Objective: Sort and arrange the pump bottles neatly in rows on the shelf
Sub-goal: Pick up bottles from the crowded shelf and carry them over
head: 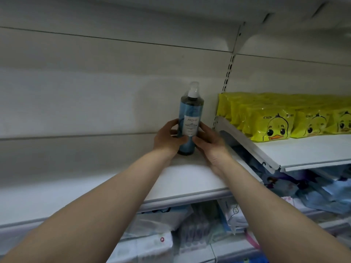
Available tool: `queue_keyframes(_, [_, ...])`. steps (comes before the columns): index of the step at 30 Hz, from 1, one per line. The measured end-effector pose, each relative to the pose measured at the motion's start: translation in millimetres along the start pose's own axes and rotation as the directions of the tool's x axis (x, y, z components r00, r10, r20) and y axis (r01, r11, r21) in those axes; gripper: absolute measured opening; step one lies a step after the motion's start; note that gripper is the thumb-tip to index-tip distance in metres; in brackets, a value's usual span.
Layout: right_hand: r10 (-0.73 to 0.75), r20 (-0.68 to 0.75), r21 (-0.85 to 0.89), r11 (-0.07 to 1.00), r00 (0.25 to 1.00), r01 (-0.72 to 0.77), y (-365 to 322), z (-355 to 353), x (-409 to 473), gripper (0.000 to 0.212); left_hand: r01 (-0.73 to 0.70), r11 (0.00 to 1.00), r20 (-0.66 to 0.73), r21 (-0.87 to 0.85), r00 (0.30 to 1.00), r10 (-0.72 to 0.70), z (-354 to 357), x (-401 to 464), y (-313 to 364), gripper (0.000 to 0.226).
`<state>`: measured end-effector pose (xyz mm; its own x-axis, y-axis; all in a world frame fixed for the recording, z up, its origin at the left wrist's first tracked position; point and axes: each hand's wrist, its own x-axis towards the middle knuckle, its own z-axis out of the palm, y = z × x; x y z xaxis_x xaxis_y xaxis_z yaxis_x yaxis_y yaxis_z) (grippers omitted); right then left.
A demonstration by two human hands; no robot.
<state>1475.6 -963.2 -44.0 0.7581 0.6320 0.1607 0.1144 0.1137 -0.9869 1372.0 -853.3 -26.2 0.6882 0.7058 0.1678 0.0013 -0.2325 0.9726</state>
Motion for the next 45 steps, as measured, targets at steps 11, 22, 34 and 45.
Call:
queue_keyframes(11, [0.01, -0.075, -0.027, 1.0, 0.997, -0.012, 14, -20, 59, 0.034, -0.011, 0.999, -0.081, 0.049, 0.997, 0.015, 42, 58, -13, 0.056])
queue_keyframes(22, [-0.142, -0.119, -0.149, 0.981, 0.983, 0.124, 22, -34, 93, 0.035, -0.07, 0.985, -0.083, 0.155, 0.993, 0.084, 64, 95, -17, 0.057])
queue_keyframes(34, [-0.139, -0.13, -0.208, 0.972, 0.982, 0.11, 27, -36, 95, 0.04, -0.066, 0.976, -0.134, 0.206, 0.986, 0.095, 72, 94, -21, 0.057])
queue_keyframes(45, [-0.075, -0.126, -0.233, 0.971, 0.989, 0.044, 22, -32, 92, 0.043, -0.05, 0.98, -0.123, 0.192, 0.99, 0.075, 76, 94, -18, 0.058])
